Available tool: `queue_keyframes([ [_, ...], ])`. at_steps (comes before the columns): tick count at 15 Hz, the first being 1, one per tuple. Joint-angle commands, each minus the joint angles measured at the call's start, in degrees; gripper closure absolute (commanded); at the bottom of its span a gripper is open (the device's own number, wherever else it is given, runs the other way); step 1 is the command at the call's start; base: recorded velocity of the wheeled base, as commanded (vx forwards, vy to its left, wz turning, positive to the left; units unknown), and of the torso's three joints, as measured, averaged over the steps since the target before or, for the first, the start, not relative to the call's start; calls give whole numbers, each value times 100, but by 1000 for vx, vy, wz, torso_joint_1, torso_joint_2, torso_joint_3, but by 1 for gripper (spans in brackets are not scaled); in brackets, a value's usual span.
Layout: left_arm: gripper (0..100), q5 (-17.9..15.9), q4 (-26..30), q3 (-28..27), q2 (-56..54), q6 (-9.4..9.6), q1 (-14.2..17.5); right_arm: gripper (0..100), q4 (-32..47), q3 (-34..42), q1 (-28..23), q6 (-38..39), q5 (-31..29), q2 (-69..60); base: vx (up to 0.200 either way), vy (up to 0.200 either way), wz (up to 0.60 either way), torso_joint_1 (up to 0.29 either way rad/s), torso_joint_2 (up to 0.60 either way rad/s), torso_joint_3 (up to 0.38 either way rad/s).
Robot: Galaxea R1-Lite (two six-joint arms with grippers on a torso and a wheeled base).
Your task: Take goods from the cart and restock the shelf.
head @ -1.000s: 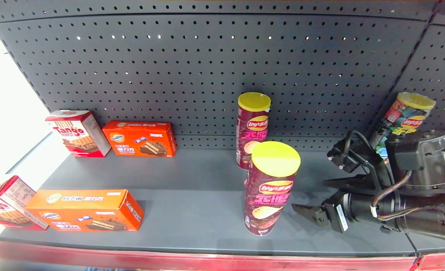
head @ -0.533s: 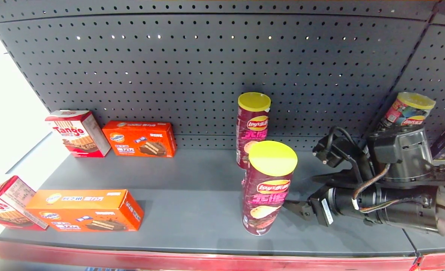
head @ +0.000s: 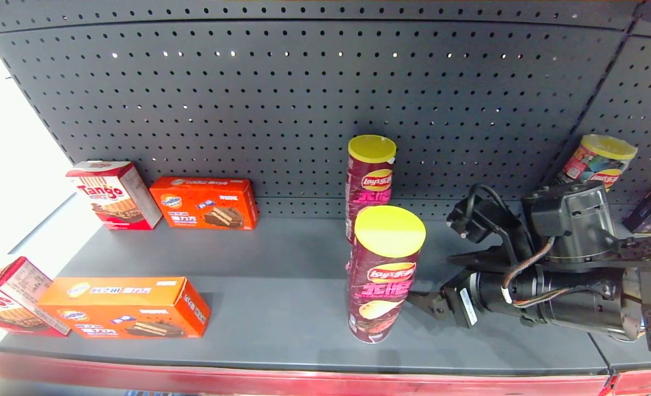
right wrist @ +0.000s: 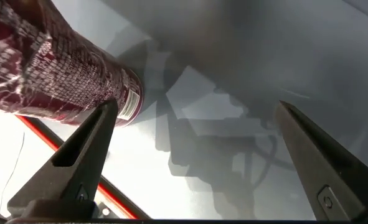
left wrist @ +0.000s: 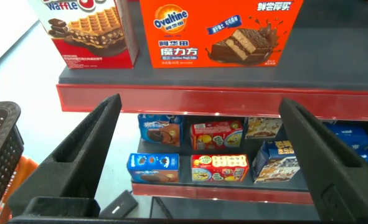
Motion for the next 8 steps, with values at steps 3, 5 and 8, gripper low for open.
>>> queue_keyframes([
  [3,0,4,0,0,7,2,1,0,-3,1,63,-2,0,15,0,0,0,0,0,0],
  [5,0,4,0,0,7,2,1,0,-3,1,81,-2,0,6,0,0,0,0,0,0],
  [8,0,4,0,0,7,2,1,0,-3,18,72,7,-17,-38,0,0,0,0,0,0],
])
